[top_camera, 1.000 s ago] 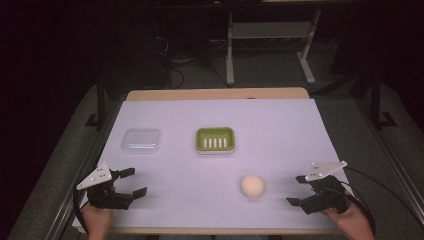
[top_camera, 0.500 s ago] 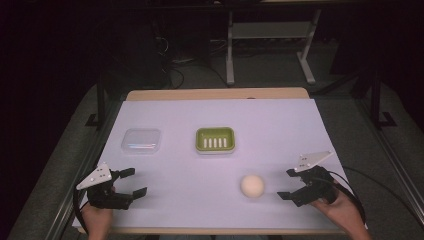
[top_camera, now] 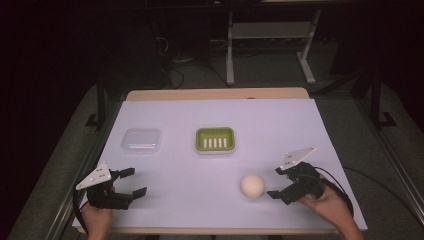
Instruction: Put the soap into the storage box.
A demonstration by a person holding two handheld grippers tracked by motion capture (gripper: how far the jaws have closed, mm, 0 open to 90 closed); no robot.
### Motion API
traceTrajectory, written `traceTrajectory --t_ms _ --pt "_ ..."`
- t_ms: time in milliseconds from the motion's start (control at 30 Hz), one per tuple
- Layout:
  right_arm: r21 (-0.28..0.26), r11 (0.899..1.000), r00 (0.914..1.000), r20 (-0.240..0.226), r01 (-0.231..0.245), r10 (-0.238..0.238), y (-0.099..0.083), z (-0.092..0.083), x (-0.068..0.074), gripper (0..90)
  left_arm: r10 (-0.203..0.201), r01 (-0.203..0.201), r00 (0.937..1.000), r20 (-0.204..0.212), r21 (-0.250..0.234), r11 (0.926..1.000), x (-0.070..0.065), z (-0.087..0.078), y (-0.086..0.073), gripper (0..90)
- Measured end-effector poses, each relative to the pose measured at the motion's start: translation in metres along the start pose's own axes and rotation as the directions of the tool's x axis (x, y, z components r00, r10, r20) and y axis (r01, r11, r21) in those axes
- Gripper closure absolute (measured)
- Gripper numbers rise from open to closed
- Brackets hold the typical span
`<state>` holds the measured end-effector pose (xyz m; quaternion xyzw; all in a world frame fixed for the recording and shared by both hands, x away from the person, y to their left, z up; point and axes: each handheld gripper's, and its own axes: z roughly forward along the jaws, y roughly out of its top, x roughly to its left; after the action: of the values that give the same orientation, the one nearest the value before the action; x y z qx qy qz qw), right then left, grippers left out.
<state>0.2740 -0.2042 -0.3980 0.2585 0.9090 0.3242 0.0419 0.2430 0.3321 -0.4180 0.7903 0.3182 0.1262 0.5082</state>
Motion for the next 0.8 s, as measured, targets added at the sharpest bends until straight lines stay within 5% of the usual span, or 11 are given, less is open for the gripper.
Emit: traceTrajectory --t_ms 800 --pt "0.041 0.995 0.996 -0.024 0.086 -0.086 0.026 0.022 0.003 13.9 -0.004 0.004 1.0 -0.002 -0.003 1.0 0.001 -0.001 -0.001 13.1"
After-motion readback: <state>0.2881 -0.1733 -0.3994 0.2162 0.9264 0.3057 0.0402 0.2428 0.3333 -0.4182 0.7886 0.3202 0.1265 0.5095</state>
